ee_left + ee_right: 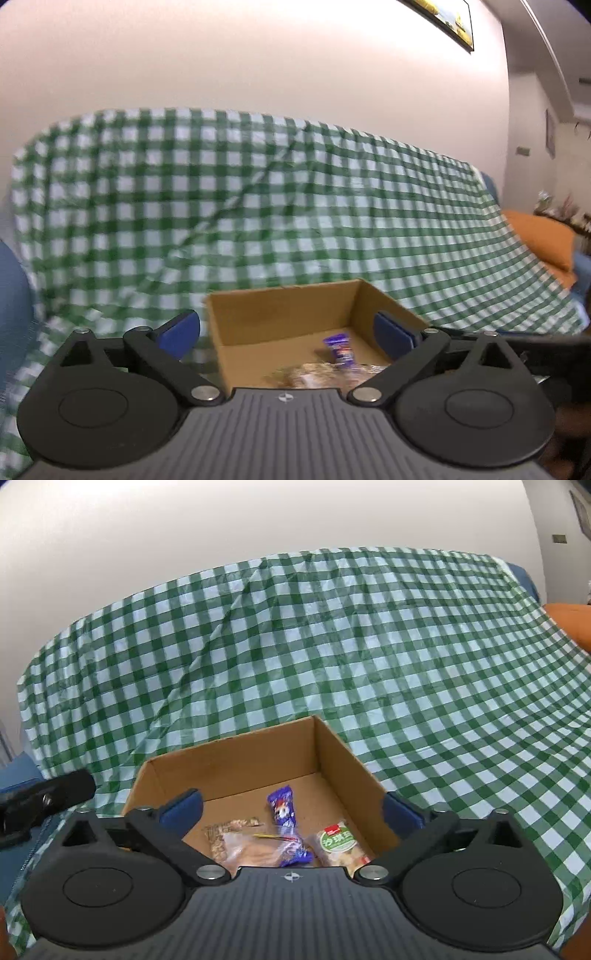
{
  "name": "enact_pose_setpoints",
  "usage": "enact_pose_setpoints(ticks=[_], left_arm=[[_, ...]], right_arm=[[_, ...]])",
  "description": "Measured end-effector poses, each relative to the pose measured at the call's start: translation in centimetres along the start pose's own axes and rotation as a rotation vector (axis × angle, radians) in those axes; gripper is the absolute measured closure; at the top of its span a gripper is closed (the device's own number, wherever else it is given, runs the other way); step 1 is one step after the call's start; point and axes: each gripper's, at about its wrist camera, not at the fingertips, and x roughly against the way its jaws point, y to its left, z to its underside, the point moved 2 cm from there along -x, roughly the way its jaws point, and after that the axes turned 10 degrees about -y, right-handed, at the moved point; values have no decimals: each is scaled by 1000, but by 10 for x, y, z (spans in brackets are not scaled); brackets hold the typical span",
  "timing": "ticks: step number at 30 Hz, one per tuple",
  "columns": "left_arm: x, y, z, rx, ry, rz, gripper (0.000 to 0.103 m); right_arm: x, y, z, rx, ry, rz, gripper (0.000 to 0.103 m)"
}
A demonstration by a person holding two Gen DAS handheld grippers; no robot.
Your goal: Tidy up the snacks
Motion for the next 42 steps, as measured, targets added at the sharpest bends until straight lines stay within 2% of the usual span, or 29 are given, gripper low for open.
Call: enact_pose_setpoints(ticks=[3, 5, 9, 13, 16, 18, 24, 27, 30, 34, 42], left_arm=[[22, 2, -3, 11, -32, -43, 1], [36, 3, -2, 53, -1, -69, 1], [56, -4, 9, 93, 126, -94, 1], [68, -19, 27, 105, 265, -141, 1], [72, -28, 37, 136, 327, -173, 1], [78, -33, 44, 151, 347, -175, 0], [75, -45, 64, 133, 361, -148, 1], [66, -39, 68, 167, 382, -154, 1], [60, -37, 68, 151, 375, -152, 1], [52, -35, 70, 160, 394, -143, 1], [48, -35, 70, 177, 400, -127, 1]], right_arm=[[10, -3, -3, 3, 11, -12, 1], [21, -8, -7, 10, 18, -10, 1], [50, -23, -16, 34, 22, -17, 1], [74, -32, -14, 127, 74, -30, 1], [89, -35, -6, 175, 95, -58, 1], [94, -38, 3, 164, 109, -75, 1], [90, -29, 25, 190, 120, -94, 1], [80, -29, 35, 195, 141, -78, 1], [74, -30, 33, 182, 130, -57, 1], [63, -31, 36, 174, 165, -53, 1], [63, -24, 38, 202, 160, -46, 1]])
